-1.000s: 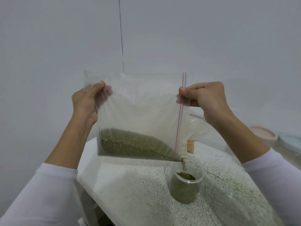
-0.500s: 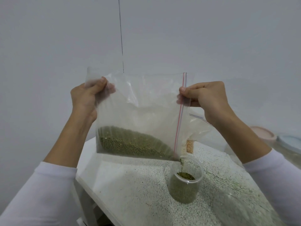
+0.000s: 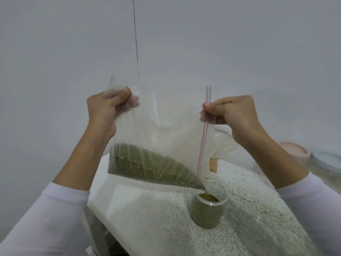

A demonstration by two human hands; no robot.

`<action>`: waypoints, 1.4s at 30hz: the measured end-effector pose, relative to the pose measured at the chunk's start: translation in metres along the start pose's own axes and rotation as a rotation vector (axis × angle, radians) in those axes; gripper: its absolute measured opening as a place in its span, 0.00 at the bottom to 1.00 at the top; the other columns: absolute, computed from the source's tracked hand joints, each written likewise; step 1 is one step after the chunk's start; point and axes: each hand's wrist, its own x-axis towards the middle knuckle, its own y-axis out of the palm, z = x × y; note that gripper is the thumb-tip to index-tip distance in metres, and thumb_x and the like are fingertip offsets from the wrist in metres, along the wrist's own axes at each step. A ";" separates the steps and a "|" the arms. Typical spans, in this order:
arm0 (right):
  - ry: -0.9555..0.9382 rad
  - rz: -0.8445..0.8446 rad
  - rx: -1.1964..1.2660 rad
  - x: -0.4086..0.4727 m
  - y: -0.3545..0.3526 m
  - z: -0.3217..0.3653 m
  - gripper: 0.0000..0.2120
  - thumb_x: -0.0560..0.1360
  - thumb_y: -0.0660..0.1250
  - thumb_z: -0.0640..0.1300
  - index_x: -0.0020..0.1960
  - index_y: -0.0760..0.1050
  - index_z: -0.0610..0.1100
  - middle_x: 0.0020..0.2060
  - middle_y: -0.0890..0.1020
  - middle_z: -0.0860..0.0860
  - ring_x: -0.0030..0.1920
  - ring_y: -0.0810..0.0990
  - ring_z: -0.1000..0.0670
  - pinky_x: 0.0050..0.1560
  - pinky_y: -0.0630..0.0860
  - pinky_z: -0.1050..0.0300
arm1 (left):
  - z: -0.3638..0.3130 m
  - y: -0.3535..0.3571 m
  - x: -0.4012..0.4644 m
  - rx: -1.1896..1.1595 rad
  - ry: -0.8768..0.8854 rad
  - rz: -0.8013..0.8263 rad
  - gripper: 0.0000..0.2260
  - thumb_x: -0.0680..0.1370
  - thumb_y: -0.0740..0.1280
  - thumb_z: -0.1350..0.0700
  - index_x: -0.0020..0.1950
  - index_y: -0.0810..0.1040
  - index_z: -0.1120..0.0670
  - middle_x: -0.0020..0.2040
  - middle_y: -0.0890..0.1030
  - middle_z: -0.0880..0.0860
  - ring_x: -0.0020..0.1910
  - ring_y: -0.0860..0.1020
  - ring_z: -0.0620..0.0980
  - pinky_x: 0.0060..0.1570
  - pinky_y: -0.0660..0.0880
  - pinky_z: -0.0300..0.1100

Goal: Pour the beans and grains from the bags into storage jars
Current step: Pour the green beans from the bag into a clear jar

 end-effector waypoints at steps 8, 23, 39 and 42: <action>0.006 -0.027 0.005 0.001 -0.003 -0.003 0.05 0.69 0.74 0.34 0.36 0.80 0.34 0.28 0.82 0.43 0.32 0.83 0.44 0.44 0.82 0.48 | 0.002 0.008 -0.005 0.025 0.008 0.006 0.05 0.73 0.69 0.66 0.37 0.78 0.63 0.27 0.80 0.52 0.30 0.81 0.49 0.38 0.80 0.41; 0.006 -0.015 0.006 0.001 -0.009 -0.010 0.06 0.69 0.74 0.34 0.34 0.80 0.35 0.29 0.82 0.43 0.33 0.83 0.43 0.47 0.81 0.44 | 0.009 0.017 -0.009 0.036 0.042 -0.002 0.04 0.74 0.69 0.66 0.39 0.78 0.64 0.27 0.80 0.52 0.29 0.80 0.49 0.38 0.80 0.41; -0.013 -0.020 0.004 0.002 -0.012 -0.009 0.07 0.69 0.73 0.35 0.33 0.80 0.37 0.30 0.83 0.42 0.35 0.83 0.40 0.48 0.81 0.42 | 0.009 0.020 -0.008 0.079 0.060 -0.023 0.05 0.74 0.69 0.65 0.39 0.78 0.62 0.26 0.79 0.49 0.29 0.79 0.46 0.37 0.79 0.39; 0.010 0.019 -0.008 0.000 -0.009 -0.011 0.06 0.69 0.73 0.34 0.34 0.80 0.36 0.29 0.83 0.43 0.34 0.83 0.41 0.47 0.81 0.43 | 0.010 0.023 -0.011 0.141 0.060 0.032 0.04 0.74 0.70 0.65 0.39 0.78 0.62 0.26 0.79 0.50 0.28 0.79 0.46 0.36 0.79 0.39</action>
